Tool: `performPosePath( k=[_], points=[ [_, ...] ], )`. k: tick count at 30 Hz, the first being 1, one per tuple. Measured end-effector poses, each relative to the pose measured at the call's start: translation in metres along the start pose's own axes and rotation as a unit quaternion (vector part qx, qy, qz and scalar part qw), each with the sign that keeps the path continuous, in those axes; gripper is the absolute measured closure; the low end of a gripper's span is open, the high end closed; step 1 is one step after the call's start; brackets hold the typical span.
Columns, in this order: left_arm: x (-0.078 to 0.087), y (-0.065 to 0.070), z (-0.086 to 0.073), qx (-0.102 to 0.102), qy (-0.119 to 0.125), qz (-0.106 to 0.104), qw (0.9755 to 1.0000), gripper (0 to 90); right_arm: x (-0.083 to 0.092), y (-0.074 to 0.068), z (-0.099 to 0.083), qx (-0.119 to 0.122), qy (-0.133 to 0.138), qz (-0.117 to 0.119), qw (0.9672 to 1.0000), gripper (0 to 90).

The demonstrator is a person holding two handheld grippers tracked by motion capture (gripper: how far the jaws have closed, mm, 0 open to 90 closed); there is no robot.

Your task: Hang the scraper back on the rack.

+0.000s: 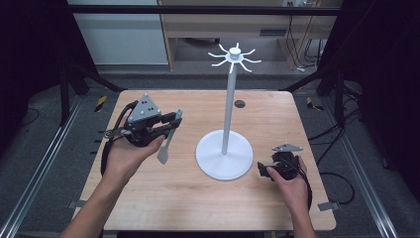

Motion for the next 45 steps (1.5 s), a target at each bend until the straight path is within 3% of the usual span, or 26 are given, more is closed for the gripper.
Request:
performPosePath(
  k=[20,30,35,45],
  points=[
    [-0.027,0.015,0.047,0.000,0.037,0.001,0.9993,74.5,0.001,0.000,0.001,-0.003,0.006,0.003,1.0000,8.2],
    [-0.037,0.012,0.064,0.013,0.054,0.013,0.9984,74.4,0.001,0.000,0.001,-0.006,0.007,0.004,1.0000,8.2],
    [-0.038,0.010,0.072,0.025,0.074,0.016,0.9968,74.4,0.001,0.000,0.002,-0.007,0.009,0.004,0.9999,8.2],
    [-0.032,0.011,0.083,0.023,0.100,0.020,0.9946,74.4,0.001,0.000,0.002,-0.007,0.009,0.005,0.9999,8.2]
  ],
)
Point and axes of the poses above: each handheld gripper's, and its own axes: x roughly backward along the jaws, z roughly out of its top, y roughly to its right, the point moved 3 cm from there along -x, roughly forward along the jaws, and after that the axes turned 11 degrees about y, right-handed, at the moved point
